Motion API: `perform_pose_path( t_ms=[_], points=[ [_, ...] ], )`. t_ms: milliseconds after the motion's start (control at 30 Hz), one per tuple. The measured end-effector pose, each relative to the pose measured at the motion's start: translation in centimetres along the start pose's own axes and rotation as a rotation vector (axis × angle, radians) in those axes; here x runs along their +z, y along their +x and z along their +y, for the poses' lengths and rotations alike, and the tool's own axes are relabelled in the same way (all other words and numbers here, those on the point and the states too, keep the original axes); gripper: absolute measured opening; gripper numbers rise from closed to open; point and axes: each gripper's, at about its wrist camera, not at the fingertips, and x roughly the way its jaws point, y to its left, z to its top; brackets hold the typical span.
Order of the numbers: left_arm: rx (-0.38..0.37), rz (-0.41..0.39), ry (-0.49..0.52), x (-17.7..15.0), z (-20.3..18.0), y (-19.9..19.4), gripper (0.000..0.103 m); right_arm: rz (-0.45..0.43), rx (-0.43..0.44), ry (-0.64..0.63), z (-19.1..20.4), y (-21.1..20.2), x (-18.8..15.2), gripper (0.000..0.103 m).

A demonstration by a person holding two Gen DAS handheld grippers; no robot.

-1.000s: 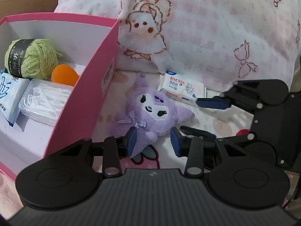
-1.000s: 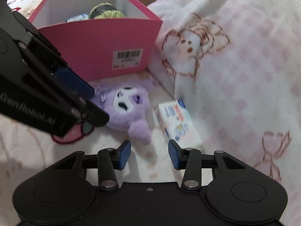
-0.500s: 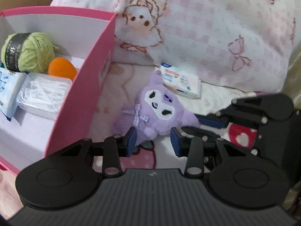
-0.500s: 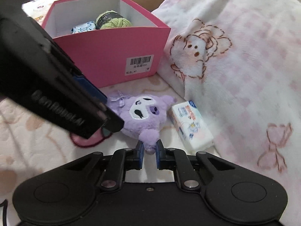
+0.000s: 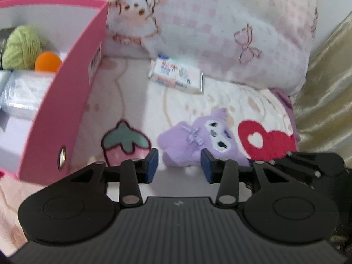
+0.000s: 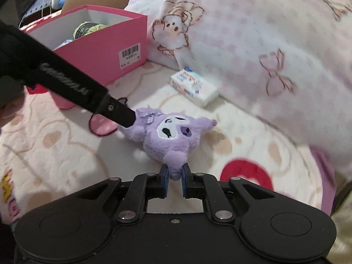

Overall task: Organize objects
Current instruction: 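Close the right gripper on the purple plush toy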

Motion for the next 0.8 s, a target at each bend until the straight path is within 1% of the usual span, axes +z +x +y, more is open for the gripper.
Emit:
perform_pose_path(
  t_ms=[67,133,200,233,300,333,367,400,433,467,500,600,633,667,767,800],
  points=[
    [0.009,0.014,0.028,-0.5,-0.4,0.3,0.043,0.006,0.047,0.023,0.6,-0.8,-0.9,0.012],
    [-0.006,0.034,0.038,-0.9,-0.4,0.5,0.043,0.010,0.051,0.023,1.1,-1.5,-1.6,0.012],
    [-0.028,0.052,0.043,-1.1,-0.4,0.6,0.044,0.011,0.051,0.054,1.0,-1.9,-2.0,0.013],
    [-0.032,0.050,0.045,-1.2,-0.4,0.6,0.045,0.009,0.061,0.078,0.9,-2.1,-2.1,0.016],
    [-0.040,0.046,0.051,-1.2,-0.4,0.4,0.046,0.009,0.083,0.135,0.5,-2.5,-2.2,0.032],
    [-0.045,0.045,0.053,-1.1,-0.3,0.4,0.048,0.005,0.085,0.160,0.3,-2.7,-2.2,0.051],
    [-0.047,0.045,0.057,-1.1,-0.3,0.3,0.049,-0.008,0.083,0.173,0.3,-3.0,-2.2,0.061],
    [-0.029,0.046,0.070,-1.1,-0.4,0.3,0.050,-0.041,0.072,0.188,0.3,-3.4,-2.3,0.061],
    [0.013,0.051,0.109,-1.0,-0.8,0.4,0.052,-0.057,0.076,0.211,0.1,-3.7,-2.3,0.062],
    [0.057,0.057,0.161,-0.9,-1.5,0.6,0.052,-0.060,0.090,0.232,-0.1,-3.6,-2.2,0.063],
    [0.069,0.051,0.194,-0.8,-2.0,0.8,0.052,-0.061,0.103,0.260,-0.4,-3.3,-2.1,0.064],
    [0.045,0.066,0.227,-0.4,-2.5,1.0,0.052,-0.046,0.118,0.322,-0.6,-2.1,-1.9,0.064],
    [0.045,0.064,0.236,-0.3,-2.7,1.1,0.052,-0.051,0.119,0.339,-0.6,-1.8,-1.8,0.064],
    [0.049,0.066,0.236,-0.2,-2.7,1.3,0.052,-0.056,0.113,0.358,-0.7,-1.7,-1.8,0.067],
    [0.035,0.105,0.205,0.1,-2.4,2.3,0.052,-0.052,0.105,0.453,-1.2,-0.6,-1.8,0.070],
    [0.025,0.122,0.177,0.2,-2.0,2.7,0.055,-0.054,0.101,0.480,-1.4,-0.3,-1.9,0.070]
  ],
)
